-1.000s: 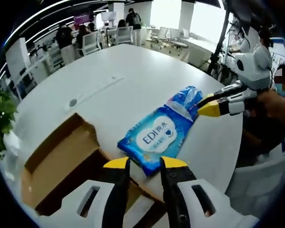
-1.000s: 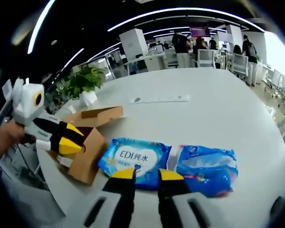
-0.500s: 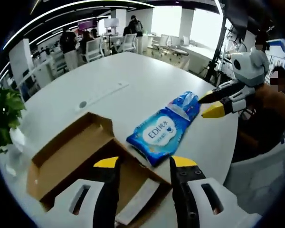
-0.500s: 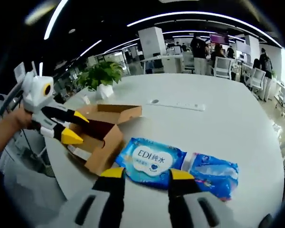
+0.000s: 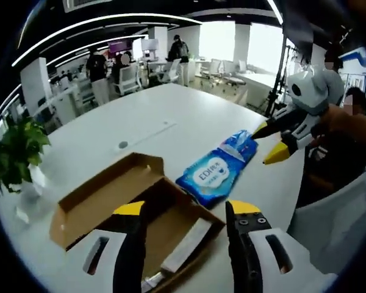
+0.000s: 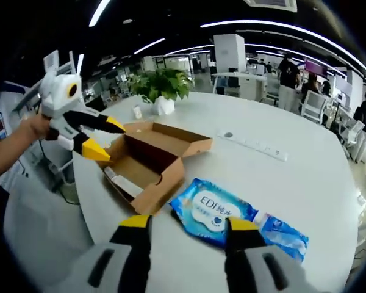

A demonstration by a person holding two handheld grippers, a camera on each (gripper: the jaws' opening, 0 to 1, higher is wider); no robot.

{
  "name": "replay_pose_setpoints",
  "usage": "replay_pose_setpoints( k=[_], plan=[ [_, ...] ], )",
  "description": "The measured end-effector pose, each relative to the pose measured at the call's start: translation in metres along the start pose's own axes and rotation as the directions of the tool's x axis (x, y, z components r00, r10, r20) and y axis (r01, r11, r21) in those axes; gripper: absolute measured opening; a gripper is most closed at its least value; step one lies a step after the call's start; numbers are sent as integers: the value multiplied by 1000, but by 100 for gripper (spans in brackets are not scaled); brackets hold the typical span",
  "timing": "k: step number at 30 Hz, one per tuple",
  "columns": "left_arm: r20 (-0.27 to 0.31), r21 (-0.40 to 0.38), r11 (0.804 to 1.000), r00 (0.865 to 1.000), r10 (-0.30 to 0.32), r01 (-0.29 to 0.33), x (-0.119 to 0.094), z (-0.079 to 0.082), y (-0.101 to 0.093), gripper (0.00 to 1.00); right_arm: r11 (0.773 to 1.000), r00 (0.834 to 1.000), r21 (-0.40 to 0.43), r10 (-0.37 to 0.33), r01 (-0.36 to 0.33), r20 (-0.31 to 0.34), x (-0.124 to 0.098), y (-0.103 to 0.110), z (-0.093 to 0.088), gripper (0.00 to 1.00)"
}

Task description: Operate the shoe box by opening the lid, removing the specified soft item, and placing it in the target area until the item is outside and the box remains undamaged.

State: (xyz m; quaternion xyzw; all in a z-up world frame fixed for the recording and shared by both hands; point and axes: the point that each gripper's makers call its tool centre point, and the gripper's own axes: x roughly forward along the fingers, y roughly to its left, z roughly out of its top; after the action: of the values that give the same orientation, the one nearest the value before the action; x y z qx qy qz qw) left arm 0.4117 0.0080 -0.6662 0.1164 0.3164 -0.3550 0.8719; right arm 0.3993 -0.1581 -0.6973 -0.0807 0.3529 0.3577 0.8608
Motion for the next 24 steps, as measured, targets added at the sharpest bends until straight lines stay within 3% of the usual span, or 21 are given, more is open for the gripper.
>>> replay_pose_setpoints(
  k=[7,13,19,24],
  plan=[
    [86,7,1000,996,22,-23,-26,5,4,56,995,999,-96,33,-33,-10,2,16,13,51],
    [162,-22,998,985,60,-57,-51,7,9,60,981,996,-173,90,-93,-21,8,32,24,52],
    [176,-55,996,981,77,-68,-71,-6,9,67,958,987,-237,155,-161,-46,18,50,31,58],
    [182,-77,994,979,88,-75,-86,-21,8,73,923,976,-317,198,-218,-92,30,62,29,60]
  ],
)
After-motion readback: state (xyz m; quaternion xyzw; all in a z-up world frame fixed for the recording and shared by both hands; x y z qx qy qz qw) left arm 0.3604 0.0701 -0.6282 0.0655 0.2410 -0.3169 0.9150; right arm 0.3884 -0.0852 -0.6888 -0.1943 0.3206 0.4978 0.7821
